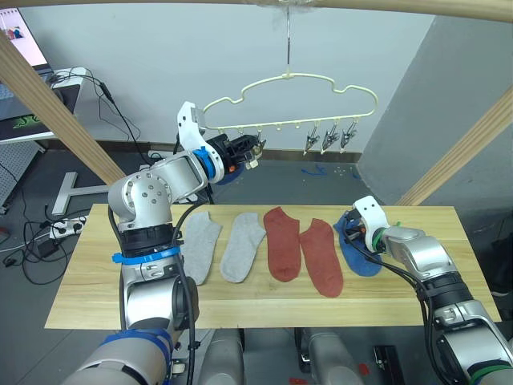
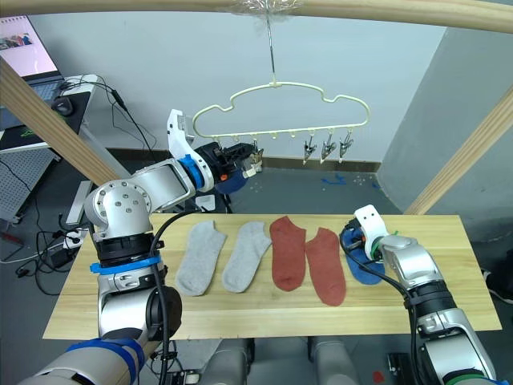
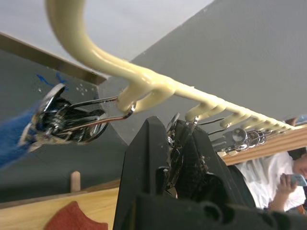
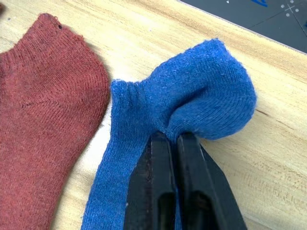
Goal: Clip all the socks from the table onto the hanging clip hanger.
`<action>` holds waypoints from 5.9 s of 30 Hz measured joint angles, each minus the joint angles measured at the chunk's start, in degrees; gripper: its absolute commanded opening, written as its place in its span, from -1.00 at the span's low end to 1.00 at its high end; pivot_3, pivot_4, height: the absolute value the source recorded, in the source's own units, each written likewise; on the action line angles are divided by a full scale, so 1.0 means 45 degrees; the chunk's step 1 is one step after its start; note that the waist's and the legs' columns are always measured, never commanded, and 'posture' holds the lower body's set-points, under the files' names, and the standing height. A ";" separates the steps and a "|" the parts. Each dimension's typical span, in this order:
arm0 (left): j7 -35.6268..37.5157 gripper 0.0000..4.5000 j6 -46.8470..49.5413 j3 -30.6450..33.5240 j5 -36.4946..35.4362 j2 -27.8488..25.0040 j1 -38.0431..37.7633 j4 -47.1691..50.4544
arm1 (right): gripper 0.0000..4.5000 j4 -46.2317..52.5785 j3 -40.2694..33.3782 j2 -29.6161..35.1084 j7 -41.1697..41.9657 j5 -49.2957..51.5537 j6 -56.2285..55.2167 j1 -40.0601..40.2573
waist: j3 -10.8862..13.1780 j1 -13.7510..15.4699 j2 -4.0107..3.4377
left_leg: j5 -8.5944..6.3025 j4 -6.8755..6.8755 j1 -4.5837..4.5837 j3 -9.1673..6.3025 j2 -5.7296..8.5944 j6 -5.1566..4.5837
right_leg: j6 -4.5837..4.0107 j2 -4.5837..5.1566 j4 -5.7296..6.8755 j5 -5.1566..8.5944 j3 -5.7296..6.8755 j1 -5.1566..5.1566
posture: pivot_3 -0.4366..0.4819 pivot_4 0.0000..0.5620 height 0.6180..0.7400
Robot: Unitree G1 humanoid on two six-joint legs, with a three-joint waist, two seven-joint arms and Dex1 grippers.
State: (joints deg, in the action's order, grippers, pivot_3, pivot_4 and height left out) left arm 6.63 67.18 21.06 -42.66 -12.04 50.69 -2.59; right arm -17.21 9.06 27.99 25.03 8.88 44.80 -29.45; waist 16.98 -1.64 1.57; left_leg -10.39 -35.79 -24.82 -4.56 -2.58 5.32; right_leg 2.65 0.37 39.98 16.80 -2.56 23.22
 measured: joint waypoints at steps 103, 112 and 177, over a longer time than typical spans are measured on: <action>0.2168 0.35 0.0075 -0.1621 -0.0451 -0.1856 -0.1216 0.1936 | 0.74 0.3404 -0.0695 -0.4174 0.0814 0.4216 0.3779 -0.4621 | 0.0001 0.0024 -0.0003 | 0.0002 0.0202 -0.0012 0.0008 -0.0010 0.0007 | -0.0003 0.0012 -0.0099 0.0001 0.0017 0.0067 | 0.18 -0.13 1.00; 0.3414 0.35 -0.3509 -0.3420 0.1846 -0.3137 -0.3990 0.4117 | 0.74 0.5618 -0.0728 -0.3172 0.0776 0.4330 0.4386 -0.2779 | 0.0001 0.0172 -0.0003 | 0.0001 0.0208 -0.0016 0.0011 -0.0008 0.0004 | -0.0005 0.0017 -0.0116 0.0001 0.0013 0.0066 | 0.21 -0.15 1.00; 0.1721 -0.33 -1.3371 -0.5790 0.8970 0.0995 -0.2849 -0.3501 | 0.76 1.2279 -0.6259 0.3134 -0.1247 1.0812 0.6028 0.0809 | -0.0014 -0.0051 -0.0001 | 0.0009 0.0138 -0.0003 0.0010 0.0005 -0.0015 | -0.0015 0.0008 -0.0078 -0.0010 0.0014 0.0021 | -0.11 -0.19 1.00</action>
State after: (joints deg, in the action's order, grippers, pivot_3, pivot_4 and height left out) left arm 14.38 7.01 -5.00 -2.30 -7.57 37.87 -18.35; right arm 38.04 -19.10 42.10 19.41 57.53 71.93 -25.81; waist 16.91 -1.87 1.57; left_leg -10.35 -35.17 -24.83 -4.52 -2.56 5.25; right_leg 2.58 0.40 39.63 16.76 -2.50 23.32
